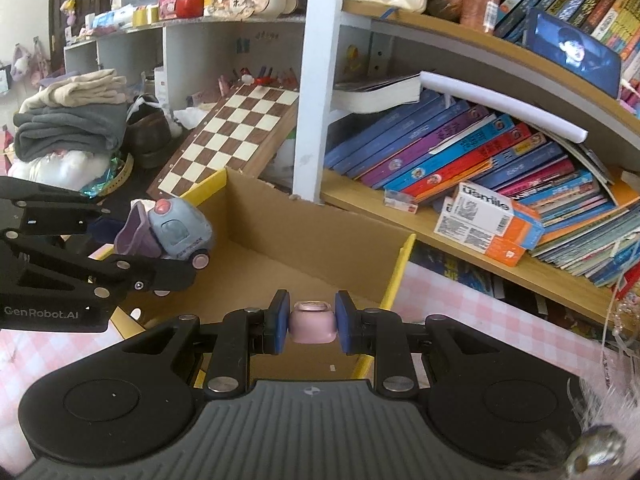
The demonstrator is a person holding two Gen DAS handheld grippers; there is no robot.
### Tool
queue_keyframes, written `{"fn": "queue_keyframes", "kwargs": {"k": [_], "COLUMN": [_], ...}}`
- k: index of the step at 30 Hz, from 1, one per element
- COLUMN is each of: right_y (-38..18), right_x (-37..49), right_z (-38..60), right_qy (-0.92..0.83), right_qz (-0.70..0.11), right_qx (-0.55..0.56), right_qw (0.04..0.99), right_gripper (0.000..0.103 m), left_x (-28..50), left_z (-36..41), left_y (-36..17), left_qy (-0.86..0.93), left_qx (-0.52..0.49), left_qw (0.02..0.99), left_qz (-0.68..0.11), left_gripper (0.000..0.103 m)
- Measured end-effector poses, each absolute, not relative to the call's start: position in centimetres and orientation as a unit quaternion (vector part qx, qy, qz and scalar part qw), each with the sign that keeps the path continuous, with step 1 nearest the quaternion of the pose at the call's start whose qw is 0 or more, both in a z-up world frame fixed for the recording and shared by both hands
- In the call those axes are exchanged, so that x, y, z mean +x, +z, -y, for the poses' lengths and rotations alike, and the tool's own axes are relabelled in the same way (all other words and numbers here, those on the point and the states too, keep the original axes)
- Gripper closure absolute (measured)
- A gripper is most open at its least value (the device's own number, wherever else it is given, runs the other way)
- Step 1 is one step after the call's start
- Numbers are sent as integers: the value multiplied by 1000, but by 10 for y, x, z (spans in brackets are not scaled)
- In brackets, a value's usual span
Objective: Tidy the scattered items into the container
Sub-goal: 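Carry the toy truck and pink cylinder over the yellow box with both grippers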
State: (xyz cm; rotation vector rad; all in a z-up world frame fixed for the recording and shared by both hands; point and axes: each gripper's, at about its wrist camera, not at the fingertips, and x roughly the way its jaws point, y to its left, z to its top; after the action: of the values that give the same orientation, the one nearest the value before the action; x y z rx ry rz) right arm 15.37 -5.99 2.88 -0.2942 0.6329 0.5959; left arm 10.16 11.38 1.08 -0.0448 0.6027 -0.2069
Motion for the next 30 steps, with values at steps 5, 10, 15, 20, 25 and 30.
{"fn": "queue_keyframes", "kwargs": {"k": [5, 10, 15, 20, 25, 30], "right_y": [21, 14, 5, -4, -14, -21], "right_x": [162, 169, 177, 186, 190, 194], "right_z": [52, 45, 39, 33, 27, 25], "right_qy": [297, 307, 311, 314, 323, 328], "right_qz": [-316, -325, -337, -349, -359, -370], "right_qx": [-145, -155, -163, -170, -181, -187], "right_qw": [889, 881, 874, 866, 857, 849], "right_gripper": [80, 80, 80, 80, 80, 80], "left_x": [112, 122, 130, 140, 150, 155], "left_z": [-115, -116, -116, -116, -114, -114], "left_y": [6, 0, -5, -11, -19, -27], "left_qy": [-102, -102, -98, -96, -97, -99], "left_qx": [-20, -15, -8, 4, 15, 16], "left_qw": [945, 939, 936, 933, 926, 921], "left_qz": [-311, -327, -338, -347, -364, -376], "left_gripper": [62, 62, 62, 62, 62, 62]}}
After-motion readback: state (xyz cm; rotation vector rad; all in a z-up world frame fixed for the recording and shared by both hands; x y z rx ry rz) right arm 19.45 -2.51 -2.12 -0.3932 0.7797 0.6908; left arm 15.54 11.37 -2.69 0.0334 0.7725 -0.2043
